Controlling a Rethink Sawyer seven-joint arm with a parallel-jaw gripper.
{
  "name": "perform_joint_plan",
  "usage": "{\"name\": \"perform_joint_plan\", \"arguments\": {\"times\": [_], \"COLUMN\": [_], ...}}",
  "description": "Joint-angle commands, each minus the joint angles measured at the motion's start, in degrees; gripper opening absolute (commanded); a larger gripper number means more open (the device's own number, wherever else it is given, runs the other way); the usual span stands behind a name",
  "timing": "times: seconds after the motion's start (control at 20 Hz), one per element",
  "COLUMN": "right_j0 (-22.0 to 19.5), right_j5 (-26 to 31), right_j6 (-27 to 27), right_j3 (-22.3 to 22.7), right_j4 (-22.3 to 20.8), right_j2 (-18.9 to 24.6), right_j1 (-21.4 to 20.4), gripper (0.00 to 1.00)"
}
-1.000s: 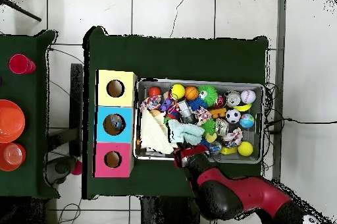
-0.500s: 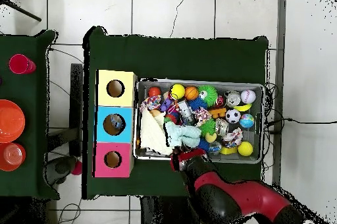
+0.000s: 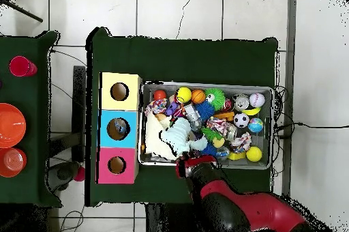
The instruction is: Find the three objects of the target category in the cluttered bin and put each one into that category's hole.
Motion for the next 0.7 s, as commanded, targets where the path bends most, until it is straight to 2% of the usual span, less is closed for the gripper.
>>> {"name": "perform_joint_plan", "arguments": {"times": [0.05, 0.2, 0.3, 0.5, 0.7], "right_j0": [1.5, 2.9, 5.4, 14.5, 20.0], "right_j5": [6.1, 5.9, 4.5, 4.1, 4.5], "right_j6": [11.4, 11.1, 11.4, 10.3, 11.3], "right_j3": [2.5, 1.9, 0.8, -2.7, -3.7], "right_j4": [6.6, 7.7, 8.2, 8.9, 12.0], "right_j2": [5.3, 4.4, 1.5, -8.8, -13.3], "right_j1": [-6.9, -7.3, -7.4, -8.9, -10.8], "gripper": [0.0, 0.0, 0.0, 0.0, 0.0]}}
